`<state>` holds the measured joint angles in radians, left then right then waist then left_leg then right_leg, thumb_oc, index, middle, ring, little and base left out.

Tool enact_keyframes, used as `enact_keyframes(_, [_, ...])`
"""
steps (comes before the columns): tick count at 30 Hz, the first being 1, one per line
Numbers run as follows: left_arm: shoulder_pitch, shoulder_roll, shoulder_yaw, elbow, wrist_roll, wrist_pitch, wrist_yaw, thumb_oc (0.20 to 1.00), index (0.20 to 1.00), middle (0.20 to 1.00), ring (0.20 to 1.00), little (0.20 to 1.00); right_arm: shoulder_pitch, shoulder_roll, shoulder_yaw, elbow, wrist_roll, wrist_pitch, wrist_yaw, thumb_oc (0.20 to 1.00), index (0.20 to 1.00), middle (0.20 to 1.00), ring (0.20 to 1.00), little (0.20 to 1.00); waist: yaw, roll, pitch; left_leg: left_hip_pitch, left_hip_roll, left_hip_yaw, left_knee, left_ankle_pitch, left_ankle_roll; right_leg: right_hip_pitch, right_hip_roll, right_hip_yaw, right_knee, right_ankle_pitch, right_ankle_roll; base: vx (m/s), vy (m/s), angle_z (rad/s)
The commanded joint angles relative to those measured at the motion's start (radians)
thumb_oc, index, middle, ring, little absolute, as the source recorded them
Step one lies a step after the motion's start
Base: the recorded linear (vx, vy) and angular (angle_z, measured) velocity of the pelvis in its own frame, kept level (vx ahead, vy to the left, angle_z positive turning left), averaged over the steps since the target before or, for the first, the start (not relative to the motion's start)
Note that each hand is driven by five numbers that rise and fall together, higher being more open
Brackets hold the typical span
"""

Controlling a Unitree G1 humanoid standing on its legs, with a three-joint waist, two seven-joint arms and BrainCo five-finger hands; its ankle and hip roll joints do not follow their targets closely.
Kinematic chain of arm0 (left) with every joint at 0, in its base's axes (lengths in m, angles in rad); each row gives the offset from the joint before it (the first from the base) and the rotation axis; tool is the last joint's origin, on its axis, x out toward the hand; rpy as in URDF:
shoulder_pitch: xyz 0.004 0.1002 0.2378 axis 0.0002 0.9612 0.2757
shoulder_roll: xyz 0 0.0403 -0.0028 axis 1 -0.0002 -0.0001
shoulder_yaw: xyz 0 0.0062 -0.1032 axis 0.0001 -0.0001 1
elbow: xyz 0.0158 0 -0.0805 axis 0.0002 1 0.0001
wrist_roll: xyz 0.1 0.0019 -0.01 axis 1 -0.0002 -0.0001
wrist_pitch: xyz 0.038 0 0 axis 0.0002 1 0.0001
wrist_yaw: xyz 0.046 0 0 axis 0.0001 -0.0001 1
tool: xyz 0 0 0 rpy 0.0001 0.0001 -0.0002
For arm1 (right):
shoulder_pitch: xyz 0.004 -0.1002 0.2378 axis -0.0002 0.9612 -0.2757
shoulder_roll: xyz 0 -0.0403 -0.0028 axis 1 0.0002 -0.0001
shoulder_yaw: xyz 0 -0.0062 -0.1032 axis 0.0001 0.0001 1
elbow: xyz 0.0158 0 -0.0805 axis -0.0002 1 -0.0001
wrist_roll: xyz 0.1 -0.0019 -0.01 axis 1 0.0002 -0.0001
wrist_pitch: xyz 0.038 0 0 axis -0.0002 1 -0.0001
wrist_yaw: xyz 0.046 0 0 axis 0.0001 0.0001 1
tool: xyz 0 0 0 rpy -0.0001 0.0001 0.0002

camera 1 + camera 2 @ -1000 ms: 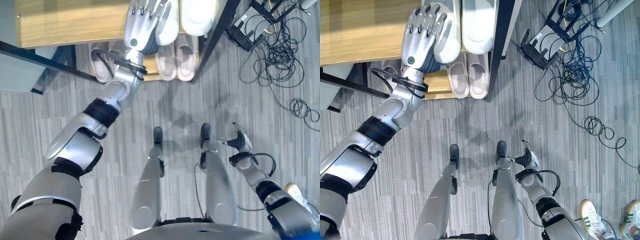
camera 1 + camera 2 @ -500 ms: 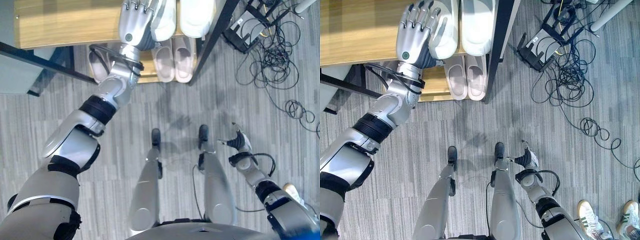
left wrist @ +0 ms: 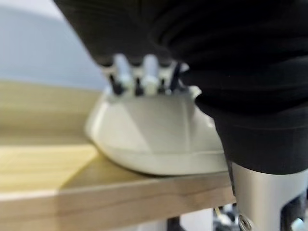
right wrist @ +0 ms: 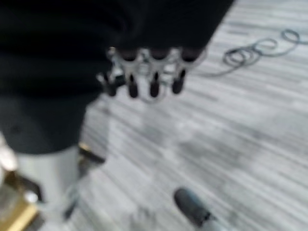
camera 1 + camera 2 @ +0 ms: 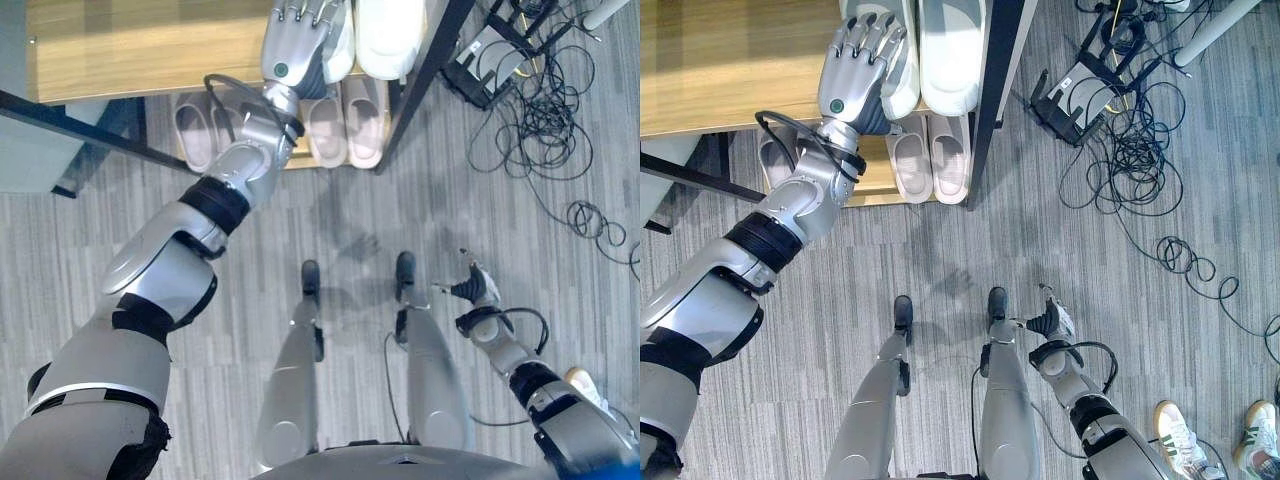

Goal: Arrange the slippers neatly on the shoe rack.

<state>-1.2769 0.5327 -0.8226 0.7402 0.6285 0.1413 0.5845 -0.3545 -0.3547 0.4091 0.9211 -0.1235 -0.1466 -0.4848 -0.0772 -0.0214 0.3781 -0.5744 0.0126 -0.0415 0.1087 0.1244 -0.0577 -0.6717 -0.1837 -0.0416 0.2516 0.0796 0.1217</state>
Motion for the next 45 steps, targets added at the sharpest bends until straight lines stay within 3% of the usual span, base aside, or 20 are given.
enact_keyframes(1, [-0.144,0.023,0.092,0.047,-0.003,-0.002,0.007,1.000,1.000,1.000,1.000,1.000,0.002,-0.024,-0.005,-0.019,-0.013,-0.022,-0.014,1.000,1.000,1.000,1.000,1.000,-0.023,0.001,0.043,-0.039,-0.049,0.018,0.016,-0.075,0.026,0.093,-0.025,-0.043,-0.138,0.033,0.052,0.00,0.000,0.00])
enact_keyframes(22, [-0.042,0.083,0.164,-0.131,-0.014,-0.045,0.056,1.000,1.000,1.000,1.000,1.000,0.016,-0.012,-0.019,0.026,0.001,-0.002,0.003,1.000,1.000,1.000,1.000,1.000,-0.006,0.009,0.027,-0.042,-0.048,0.021,0.046,-0.089,0.023,0.093,-0.027,-0.036,-0.103,0.011,0.042,0.00,-0.001,0.00])
enact_keyframes(45, [0.017,0.057,0.186,-0.149,-0.009,-0.046,0.009,1.000,1.000,1.000,1.000,1.000,-0.007,-0.011,-0.026,0.046,0.009,0.006,0.000,1.000,1.000,1.000,1.000,1.000,0.005,0.010,0.045,-0.062,-0.043,0.012,0.059,-0.081,0.027,0.064,-0.020,-0.033,-0.068,0.003,0.032,0.00,-0.001,0.00])
